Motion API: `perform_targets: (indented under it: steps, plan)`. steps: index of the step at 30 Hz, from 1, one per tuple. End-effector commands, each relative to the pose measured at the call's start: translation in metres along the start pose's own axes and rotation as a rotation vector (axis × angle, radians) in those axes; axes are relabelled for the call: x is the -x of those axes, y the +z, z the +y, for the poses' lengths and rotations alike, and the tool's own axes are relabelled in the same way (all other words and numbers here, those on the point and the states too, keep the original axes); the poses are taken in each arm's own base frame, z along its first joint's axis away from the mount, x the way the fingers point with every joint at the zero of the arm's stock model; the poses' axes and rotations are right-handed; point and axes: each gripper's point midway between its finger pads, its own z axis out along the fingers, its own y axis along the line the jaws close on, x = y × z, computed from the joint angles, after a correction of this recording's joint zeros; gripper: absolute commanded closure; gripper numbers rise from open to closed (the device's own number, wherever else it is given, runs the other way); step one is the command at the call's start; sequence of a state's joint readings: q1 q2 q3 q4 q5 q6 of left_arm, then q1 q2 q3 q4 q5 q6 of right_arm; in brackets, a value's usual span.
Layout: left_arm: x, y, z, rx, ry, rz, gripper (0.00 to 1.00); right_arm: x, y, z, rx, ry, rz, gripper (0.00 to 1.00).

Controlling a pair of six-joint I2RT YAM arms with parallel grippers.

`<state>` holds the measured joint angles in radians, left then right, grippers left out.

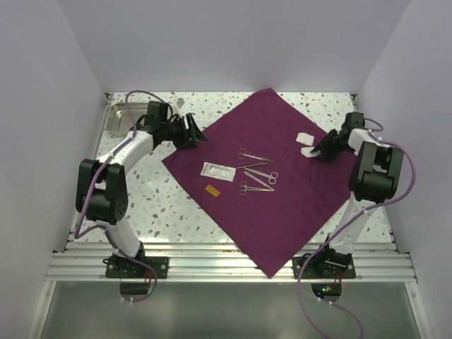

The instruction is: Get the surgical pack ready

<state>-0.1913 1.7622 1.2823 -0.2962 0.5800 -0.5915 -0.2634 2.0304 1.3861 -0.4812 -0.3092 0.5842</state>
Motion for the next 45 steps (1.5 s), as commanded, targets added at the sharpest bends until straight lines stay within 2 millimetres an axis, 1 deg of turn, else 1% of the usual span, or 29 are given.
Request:
perform_targets:
  steps: [1,4,7,8,11,14,17,20,23,24,25,26,27,29,30,31,36,39,42,45]
  plan:
    - [0.009,-0.013,-0.022,-0.061,0.043,-0.036,0.35,0.015,0.01,-0.002,-0.005,0.008,-0.04,0.62]
    - [0.009,-0.012,-0.022,-0.062,0.045,-0.032,0.35,0.017,0.012,-0.002,-0.007,0.008,-0.045,0.65]
    - [0.007,-0.011,-0.021,-0.065,0.043,-0.025,0.36,0.018,0.011,-0.002,-0.009,0.005,-0.046,0.72]
    - [0.007,-0.011,-0.022,-0.067,0.044,-0.025,0.36,0.018,0.009,-0.001,-0.009,0.004,-0.048,0.79]
    - [0.006,-0.01,-0.021,-0.068,0.041,-0.021,0.35,0.017,0.005,-0.001,-0.012,0.005,-0.045,0.93]
    - [0.006,-0.009,-0.021,-0.068,0.039,-0.018,0.36,0.017,0.0,0.0,-0.01,0.01,-0.045,1.0]
    - [0.006,-0.009,-0.021,-0.073,0.043,-0.017,0.35,0.013,-0.01,0.006,0.011,0.026,-0.038,1.0]
    - [0.006,-0.009,-0.021,-0.071,0.044,-0.017,0.35,0.01,-0.022,0.018,0.064,0.06,-0.047,1.0]
    - [0.004,-0.009,-0.02,-0.073,0.041,-0.011,0.35,0.009,-0.03,0.03,0.121,0.116,-0.058,1.0]
    - [0.004,-0.009,-0.02,-0.073,0.041,-0.011,0.35,0.009,-0.032,0.033,0.136,0.159,-0.059,1.0]
    - [0.003,-0.008,-0.019,-0.073,0.04,-0.008,0.36,0.009,-0.031,0.036,0.157,0.174,-0.067,1.0]
    - [0.003,-0.008,-0.019,-0.072,0.039,-0.009,0.35,0.01,-0.035,0.041,0.179,0.189,-0.074,1.0]
    - [0.002,-0.007,-0.018,-0.073,0.036,-0.002,0.35,0.011,-0.036,0.043,0.187,0.231,-0.079,1.0]
    - [0.001,-0.006,-0.018,-0.073,0.037,0.0,0.36,0.014,-0.037,0.048,0.219,0.259,-0.105,1.0]
    - [0.0,-0.006,-0.017,-0.072,0.034,0.002,0.36,0.012,-0.035,0.046,0.223,0.297,-0.102,1.0]
    - [-0.001,-0.006,-0.017,-0.072,0.033,0.005,0.36,0.017,-0.035,0.05,0.244,0.3,-0.124,1.0]
    - [-0.003,-0.004,-0.015,-0.072,0.028,0.011,0.36,0.029,-0.032,0.056,0.281,0.336,-0.161,1.0]
    - [-0.004,-0.003,-0.013,-0.071,0.026,0.015,0.36,0.041,-0.034,0.065,0.315,0.355,-0.193,1.0]
    - [-0.004,-0.002,-0.013,-0.074,0.018,0.017,0.36,0.048,-0.039,0.075,0.358,0.376,-0.207,1.0]
    - [-0.003,0.0,-0.013,-0.076,0.017,0.015,0.36,0.05,-0.044,0.082,0.373,0.376,-0.203,1.0]
